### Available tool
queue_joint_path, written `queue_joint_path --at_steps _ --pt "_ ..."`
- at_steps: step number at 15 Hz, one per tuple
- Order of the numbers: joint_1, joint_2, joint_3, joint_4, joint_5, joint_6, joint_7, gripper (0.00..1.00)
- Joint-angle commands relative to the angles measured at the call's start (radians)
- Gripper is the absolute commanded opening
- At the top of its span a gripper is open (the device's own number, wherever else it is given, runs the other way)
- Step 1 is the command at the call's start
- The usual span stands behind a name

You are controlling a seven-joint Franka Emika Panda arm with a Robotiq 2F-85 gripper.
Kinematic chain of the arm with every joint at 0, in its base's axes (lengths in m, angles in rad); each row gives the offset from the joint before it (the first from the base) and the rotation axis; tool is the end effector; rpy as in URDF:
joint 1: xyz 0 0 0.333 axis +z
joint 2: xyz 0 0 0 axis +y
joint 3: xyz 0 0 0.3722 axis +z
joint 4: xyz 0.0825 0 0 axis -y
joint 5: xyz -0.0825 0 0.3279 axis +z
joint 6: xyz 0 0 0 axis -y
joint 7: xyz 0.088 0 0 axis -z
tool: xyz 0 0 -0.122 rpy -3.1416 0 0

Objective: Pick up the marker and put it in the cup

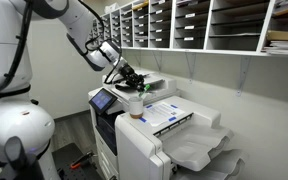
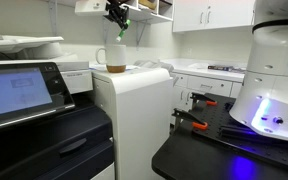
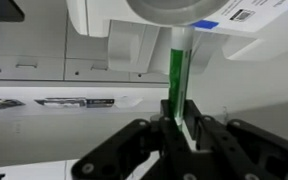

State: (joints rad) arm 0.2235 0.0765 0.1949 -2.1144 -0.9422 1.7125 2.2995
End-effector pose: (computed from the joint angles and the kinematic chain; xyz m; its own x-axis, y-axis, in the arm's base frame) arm 0.4688 0.1102 0.4613 0.0135 -0.5706 0.8211 -0.9929 -0.1047 -0.0564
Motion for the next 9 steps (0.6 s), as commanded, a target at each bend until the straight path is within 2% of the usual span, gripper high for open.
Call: queue_joint_path --at_steps 1,8,9 --pt "0.026 0.067 0.018 0.049 -0.001 -0.090 0.035 0.05" --pt "0.074 0.144 0.025 0.060 -0.035 -0.072 0.105 0.05" --pt "0.080 0.149 0.026 0.060 -0.031 -0.074 0.113 0.15"
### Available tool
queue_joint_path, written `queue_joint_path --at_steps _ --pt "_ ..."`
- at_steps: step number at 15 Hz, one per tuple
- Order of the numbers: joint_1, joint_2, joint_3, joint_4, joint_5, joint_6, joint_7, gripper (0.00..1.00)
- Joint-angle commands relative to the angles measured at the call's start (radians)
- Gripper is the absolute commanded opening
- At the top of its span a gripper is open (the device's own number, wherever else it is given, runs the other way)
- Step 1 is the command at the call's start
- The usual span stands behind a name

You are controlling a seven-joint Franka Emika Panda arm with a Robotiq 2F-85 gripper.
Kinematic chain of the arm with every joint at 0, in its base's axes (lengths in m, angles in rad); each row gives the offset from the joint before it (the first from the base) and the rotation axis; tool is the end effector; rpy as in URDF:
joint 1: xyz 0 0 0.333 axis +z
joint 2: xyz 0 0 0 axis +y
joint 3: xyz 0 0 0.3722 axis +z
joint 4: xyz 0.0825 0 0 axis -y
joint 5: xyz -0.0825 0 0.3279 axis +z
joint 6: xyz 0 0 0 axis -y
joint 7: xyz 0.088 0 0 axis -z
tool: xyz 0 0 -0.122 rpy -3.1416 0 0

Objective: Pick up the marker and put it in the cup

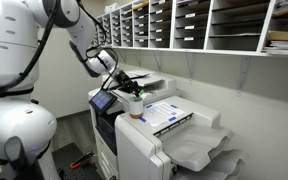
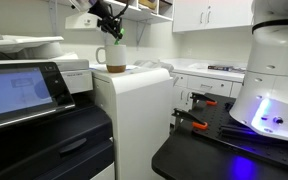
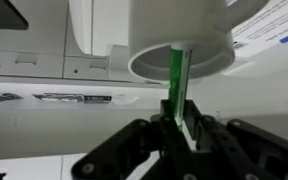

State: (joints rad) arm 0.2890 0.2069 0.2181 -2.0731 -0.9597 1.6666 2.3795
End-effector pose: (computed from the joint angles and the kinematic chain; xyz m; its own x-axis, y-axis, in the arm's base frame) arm 0.4779 0.1529 0.4137 0.0540 -0.5305 0.8460 -0.9911 -0.1315 -0.0192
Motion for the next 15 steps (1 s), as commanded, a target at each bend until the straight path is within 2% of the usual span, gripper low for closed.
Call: queue_joint_path --at_steps 1,3,9,12,15 --pt "0.018 0.024 0.003 0.022 -0.007 -0.033 0.032 0.44" --pt "0.020 0.020 0.004 0.021 0.003 -0.025 0.024 0.51" --pt "-0.014 -0.085 0.005 0.030 0.085 0.051 -0.071 0.98" --pt "-0.061 -0.175 -0.019 0.010 0.181 0.202 -0.212 1.00" --pt "-0.113 -0.256 -0.059 -0.002 0.329 0.311 -0.373 1.00"
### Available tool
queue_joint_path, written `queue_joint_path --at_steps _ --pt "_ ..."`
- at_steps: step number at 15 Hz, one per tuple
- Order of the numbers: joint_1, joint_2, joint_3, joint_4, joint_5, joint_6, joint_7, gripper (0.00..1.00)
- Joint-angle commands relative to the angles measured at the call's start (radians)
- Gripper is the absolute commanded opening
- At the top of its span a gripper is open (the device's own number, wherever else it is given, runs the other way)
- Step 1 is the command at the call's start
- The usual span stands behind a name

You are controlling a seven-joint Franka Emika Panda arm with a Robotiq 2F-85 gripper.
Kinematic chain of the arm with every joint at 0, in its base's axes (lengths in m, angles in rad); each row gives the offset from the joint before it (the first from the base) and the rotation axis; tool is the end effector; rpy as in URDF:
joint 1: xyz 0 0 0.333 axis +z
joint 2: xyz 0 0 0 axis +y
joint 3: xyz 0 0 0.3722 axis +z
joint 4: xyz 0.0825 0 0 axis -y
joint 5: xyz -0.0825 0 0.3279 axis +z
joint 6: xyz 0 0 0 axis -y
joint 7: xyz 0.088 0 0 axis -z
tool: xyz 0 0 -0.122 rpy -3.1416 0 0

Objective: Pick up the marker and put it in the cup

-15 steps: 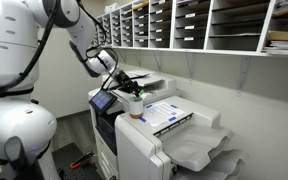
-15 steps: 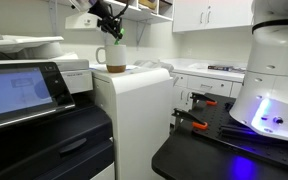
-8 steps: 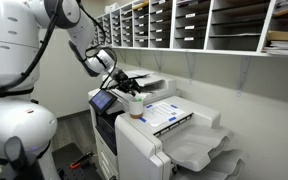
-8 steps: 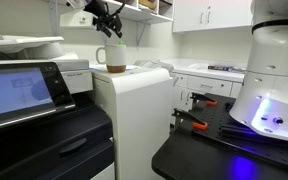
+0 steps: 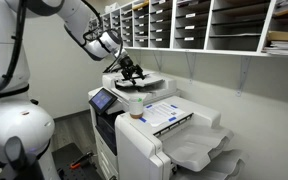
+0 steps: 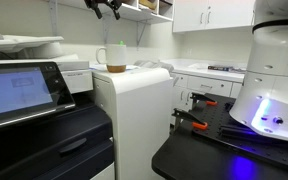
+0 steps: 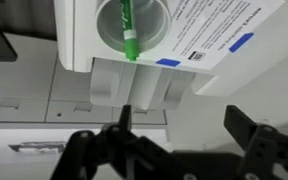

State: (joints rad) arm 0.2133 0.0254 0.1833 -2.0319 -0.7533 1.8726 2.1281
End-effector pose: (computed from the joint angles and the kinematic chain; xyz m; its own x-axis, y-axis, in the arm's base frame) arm 0.4815 0.1338 0.5080 0.0707 -0.7614 0.6444 -0.9786 -0.1781 -0.1030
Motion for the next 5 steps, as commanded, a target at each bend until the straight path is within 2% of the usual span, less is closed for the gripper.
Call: queue_joint_path --at_steps 1,5 --pt "-0.053 -0.095 -0.038 -0.049 0.183 0.132 -0.179 1.00" --pt "-0.089 -0.154 -0.071 -0.064 0.432 0.122 -0.453 1.00"
